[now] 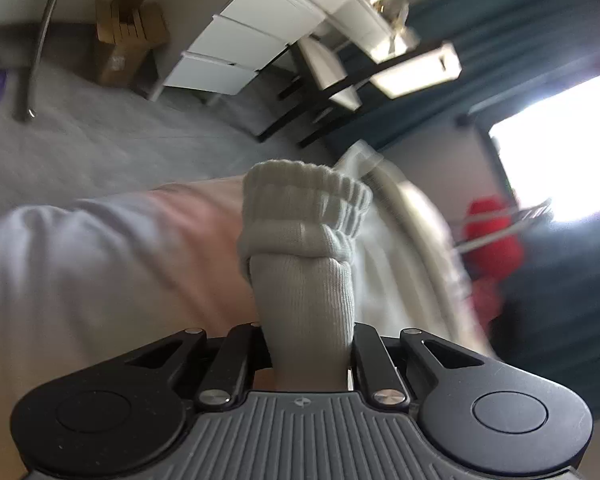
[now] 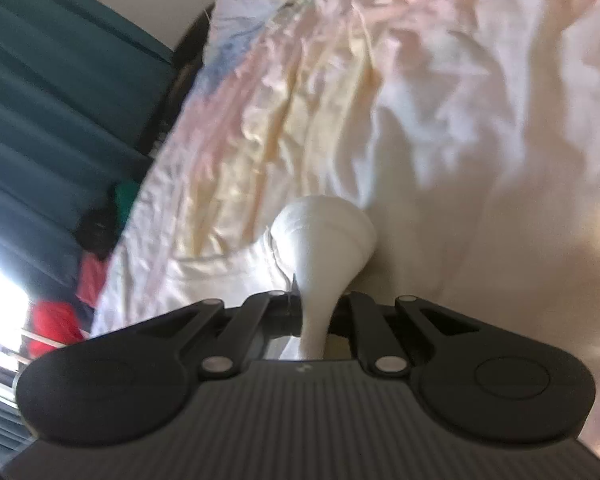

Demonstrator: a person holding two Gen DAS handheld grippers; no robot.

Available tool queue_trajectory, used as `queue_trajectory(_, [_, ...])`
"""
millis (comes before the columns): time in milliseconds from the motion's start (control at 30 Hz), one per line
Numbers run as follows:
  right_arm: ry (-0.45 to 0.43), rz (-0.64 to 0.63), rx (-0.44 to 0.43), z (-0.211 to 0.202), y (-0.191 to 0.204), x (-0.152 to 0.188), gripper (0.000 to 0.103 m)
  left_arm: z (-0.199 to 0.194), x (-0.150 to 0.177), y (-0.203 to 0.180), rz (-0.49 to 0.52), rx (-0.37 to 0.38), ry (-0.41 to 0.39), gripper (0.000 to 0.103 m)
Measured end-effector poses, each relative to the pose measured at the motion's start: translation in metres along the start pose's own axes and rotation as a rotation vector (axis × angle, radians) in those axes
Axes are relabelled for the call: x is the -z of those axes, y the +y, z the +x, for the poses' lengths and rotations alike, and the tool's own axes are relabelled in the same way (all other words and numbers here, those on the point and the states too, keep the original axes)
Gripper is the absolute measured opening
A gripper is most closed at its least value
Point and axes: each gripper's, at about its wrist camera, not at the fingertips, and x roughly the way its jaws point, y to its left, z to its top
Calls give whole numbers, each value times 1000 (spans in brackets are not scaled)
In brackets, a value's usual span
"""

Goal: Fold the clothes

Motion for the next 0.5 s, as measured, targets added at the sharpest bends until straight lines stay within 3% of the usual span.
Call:
queue_trajectory(100, [12,54,7,3,-11,2,5,3,6,5,82,-66,15,16])
queue_trajectory(200, [3,36,14,-3,-9,7,5,-1,15,3,166,-114,9,27])
queue_trajectory(300, [7,-2,14,-12,-4,9,7,-7,24,-10,257,-158,1,42])
queue_trajectory(367, [12,-31,16,-21,2,10,10,-14,30,-19,335,-185,-5,59])
queue_trajectory(400, [15,-44,15,-25,4,10,12,-17,33,-23,375,-199,-8,62])
queue_trajectory(433, [15,-64,20,-31,8,11,23,-23,38,-28,414,-211,-23,66])
queue_trajectory(467, [10,-93,29,-37,13,13,43,-30,43,-33,457,-218,-45,70])
queue_trajectory(500, [-11,-133,34,-46,20,16,55,-38,48,-39,505,-224,-74,72])
